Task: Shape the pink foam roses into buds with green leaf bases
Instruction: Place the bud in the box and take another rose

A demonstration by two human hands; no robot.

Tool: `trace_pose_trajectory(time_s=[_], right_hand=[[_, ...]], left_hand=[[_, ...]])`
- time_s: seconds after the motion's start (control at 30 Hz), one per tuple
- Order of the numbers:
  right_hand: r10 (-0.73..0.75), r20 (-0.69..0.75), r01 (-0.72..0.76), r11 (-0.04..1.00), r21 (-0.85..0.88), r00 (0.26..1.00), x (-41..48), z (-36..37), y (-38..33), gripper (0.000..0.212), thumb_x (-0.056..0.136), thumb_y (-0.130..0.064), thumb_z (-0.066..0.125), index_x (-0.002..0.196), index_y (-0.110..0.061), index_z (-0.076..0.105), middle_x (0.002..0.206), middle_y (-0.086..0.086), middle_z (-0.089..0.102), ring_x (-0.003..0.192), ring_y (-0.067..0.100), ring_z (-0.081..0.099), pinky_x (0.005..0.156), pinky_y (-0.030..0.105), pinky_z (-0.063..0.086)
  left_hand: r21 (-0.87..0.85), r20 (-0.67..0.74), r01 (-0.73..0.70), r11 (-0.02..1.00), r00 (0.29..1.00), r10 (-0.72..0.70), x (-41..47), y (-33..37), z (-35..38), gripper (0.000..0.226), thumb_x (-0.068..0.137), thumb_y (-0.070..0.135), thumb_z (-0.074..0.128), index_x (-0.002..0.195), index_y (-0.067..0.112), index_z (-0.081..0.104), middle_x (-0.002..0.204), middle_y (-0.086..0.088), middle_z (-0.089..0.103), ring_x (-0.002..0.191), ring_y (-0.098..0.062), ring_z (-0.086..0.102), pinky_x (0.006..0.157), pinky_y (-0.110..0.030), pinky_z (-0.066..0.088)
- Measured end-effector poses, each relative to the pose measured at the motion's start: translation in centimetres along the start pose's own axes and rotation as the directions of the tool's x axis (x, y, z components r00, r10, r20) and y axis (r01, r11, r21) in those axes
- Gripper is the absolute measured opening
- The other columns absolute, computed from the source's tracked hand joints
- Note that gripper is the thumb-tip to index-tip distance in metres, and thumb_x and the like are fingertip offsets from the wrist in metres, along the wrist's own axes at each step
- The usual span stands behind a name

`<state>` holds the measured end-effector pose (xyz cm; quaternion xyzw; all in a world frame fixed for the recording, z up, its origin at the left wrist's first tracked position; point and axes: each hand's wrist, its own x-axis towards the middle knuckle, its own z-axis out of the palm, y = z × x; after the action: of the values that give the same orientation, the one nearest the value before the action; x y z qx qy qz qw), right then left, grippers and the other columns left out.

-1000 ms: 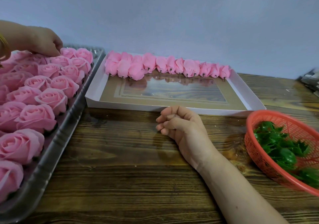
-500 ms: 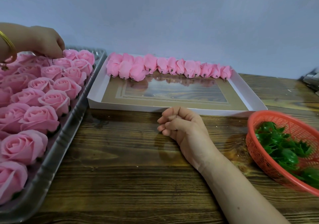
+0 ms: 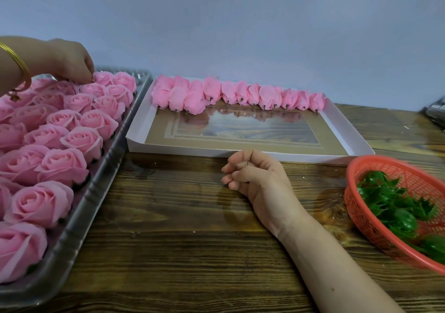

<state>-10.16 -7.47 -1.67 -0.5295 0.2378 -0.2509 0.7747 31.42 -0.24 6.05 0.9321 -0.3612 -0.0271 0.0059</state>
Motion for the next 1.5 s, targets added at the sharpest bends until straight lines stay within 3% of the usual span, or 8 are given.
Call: trace_pose_trajectory(time_s=[0.17, 0.37, 0.6, 0.83, 1.03, 1.17, 1.27, 1.5], right_hand=[[-0.004, -0.001, 0.004, 1.000, -0.001, 1.000, -0.03, -0.02, 0.07, 0.027, 0.058, 0.005, 0.054, 0.082, -0.004, 0.065, 0.072, 0.011, 0.067, 0.063, 0.018, 0.063, 0.058, 0.020, 0.052], [-0.006, 0.000, 0.006, 1.000, 0.007, 1.000, -0.01, -0.03, 0.11, 0.028, 0.057, 0.005, 0.054, 0.081, -0.004, 0.065, 0.072, 0.012, 0.066, 0.063, 0.018, 0.063, 0.058, 0.020, 0.051], [-0.011, -0.003, 0.011, 1.000, 0.011, 1.000, 0.06, -0.06, 0.17, 0.028, 0.057, 0.006, 0.053, 0.082, -0.002, 0.064, 0.072, 0.012, 0.066, 0.062, 0.019, 0.062, 0.058, 0.020, 0.051], [-0.012, -0.003, 0.012, 1.000, 0.005, 1.000, 0.00, 0.01, 0.13, 0.028, 0.056, 0.006, 0.052, 0.081, -0.002, 0.063, 0.071, 0.012, 0.065, 0.062, 0.020, 0.060, 0.057, 0.020, 0.051], [-0.009, -0.005, 0.009, 1.000, 0.000, 1.000, -0.09, 0.11, -0.08, 0.027, 0.060, 0.009, 0.053, 0.083, -0.001, 0.063, 0.071, 0.011, 0.065, 0.062, 0.020, 0.060, 0.057, 0.020, 0.051], [-0.007, 0.000, 0.007, 1.000, -0.016, 1.000, -0.23, 0.09, -0.19, 0.032, 0.075, 0.024, 0.044, 0.084, -0.001, 0.062, 0.072, 0.012, 0.065, 0.063, 0.021, 0.060, 0.058, 0.020, 0.052], [-0.005, -0.006, 0.005, 1.000, -0.007, 1.000, -0.26, 0.17, -0.27, 0.033, 0.075, 0.025, 0.042, 0.084, 0.000, 0.062, 0.071, 0.012, 0.064, 0.063, 0.021, 0.060, 0.057, 0.020, 0.051], [-0.008, -0.014, 0.008, 1.000, -0.003, 1.000, -0.20, 0.10, -0.20, 0.029, 0.073, 0.021, 0.047, 0.083, -0.001, 0.062, 0.070, 0.012, 0.065, 0.063, 0.020, 0.060, 0.058, 0.020, 0.052]], left_hand=[[0.025, -0.003, -0.011, 1.000, 1.000, 0.011, 0.15, -0.28, 0.13, 0.008, 0.080, 0.006, 0.073, 0.076, 0.013, 0.070, 0.088, -0.016, 0.070, 0.085, -0.038, 0.068, 0.083, -0.038, 0.053], [0.082, -0.002, -0.029, 0.996, 1.000, 0.029, 0.15, 0.04, 0.32, 0.007, 0.081, 0.006, 0.071, 0.084, 0.011, 0.073, 0.095, -0.016, 0.071, 0.091, -0.036, 0.067, 0.083, -0.036, 0.051], [0.122, 0.006, -0.032, 0.992, 0.999, 0.032, 0.08, 0.36, 0.37, 0.008, 0.080, 0.003, 0.070, 0.079, 0.011, 0.072, 0.082, -0.013, 0.068, 0.084, -0.036, 0.066, 0.078, -0.036, 0.053], [0.102, -0.005, -0.027, 0.994, 1.000, 0.028, 0.05, 0.20, 0.27, 0.007, 0.080, 0.004, 0.072, 0.076, 0.010, 0.072, 0.083, -0.014, 0.070, 0.078, -0.036, 0.067, 0.078, -0.037, 0.053], [0.081, -0.015, -0.014, 0.997, 1.000, 0.016, 0.13, -0.18, 0.31, 0.011, 0.081, 0.009, 0.074, 0.071, 0.011, 0.070, 0.075, -0.011, 0.067, 0.056, -0.027, 0.060, 0.072, -0.033, 0.051], [0.087, -0.004, -0.018, 0.996, 1.000, 0.019, 0.22, -0.11, 0.25, 0.011, 0.081, 0.009, 0.075, 0.071, 0.012, 0.071, 0.082, -0.014, 0.071, 0.073, -0.034, 0.067, 0.078, -0.038, 0.054], [0.096, 0.003, -0.005, 0.995, 1.000, 0.005, 0.04, 0.13, 0.14, 0.005, 0.080, 0.009, 0.074, 0.076, 0.010, 0.073, 0.083, -0.014, 0.071, 0.070, -0.033, 0.067, 0.077, -0.036, 0.054], [0.088, -0.014, 0.013, 0.996, 1.000, -0.012, -0.47, 0.31, 0.01, 0.003, 0.081, 0.007, 0.072, 0.083, 0.009, 0.075, 0.092, -0.015, 0.071, 0.082, -0.036, 0.068, 0.082, -0.037, 0.053]])
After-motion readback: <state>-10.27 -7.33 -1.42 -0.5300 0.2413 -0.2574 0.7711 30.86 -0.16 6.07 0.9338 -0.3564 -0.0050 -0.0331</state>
